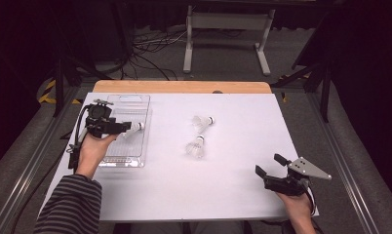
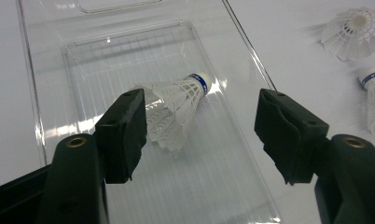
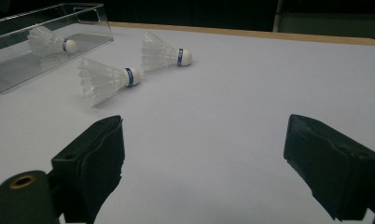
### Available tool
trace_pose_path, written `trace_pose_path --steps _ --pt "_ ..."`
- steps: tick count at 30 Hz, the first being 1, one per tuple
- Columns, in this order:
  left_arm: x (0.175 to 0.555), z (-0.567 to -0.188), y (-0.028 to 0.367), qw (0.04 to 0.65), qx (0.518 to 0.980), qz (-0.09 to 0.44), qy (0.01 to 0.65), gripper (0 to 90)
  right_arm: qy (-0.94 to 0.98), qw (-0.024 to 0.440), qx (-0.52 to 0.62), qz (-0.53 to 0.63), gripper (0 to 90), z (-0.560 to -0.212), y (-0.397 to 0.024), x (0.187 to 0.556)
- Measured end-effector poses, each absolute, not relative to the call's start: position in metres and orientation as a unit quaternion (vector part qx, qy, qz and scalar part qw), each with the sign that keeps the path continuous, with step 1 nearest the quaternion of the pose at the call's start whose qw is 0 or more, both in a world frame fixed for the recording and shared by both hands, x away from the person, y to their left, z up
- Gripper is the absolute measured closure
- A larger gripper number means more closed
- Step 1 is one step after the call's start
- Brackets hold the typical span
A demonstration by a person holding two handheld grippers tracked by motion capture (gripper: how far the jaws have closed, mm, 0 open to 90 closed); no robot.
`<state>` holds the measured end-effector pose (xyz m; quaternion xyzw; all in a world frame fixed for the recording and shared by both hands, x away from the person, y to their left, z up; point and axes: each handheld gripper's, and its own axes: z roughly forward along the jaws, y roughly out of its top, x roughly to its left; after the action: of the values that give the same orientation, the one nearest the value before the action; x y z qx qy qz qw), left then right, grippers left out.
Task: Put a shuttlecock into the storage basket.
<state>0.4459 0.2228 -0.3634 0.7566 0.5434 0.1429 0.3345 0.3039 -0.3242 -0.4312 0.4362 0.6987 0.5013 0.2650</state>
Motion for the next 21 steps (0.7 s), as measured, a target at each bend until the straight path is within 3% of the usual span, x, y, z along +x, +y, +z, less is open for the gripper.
trace_pose_path --steps 21 --pt "0.416 -0.36 0.234 0.376 0.754 0.164 0.514 31.4 0.698 0.265 0.437 0.501 13.0 -0.431 -0.324 0.304"
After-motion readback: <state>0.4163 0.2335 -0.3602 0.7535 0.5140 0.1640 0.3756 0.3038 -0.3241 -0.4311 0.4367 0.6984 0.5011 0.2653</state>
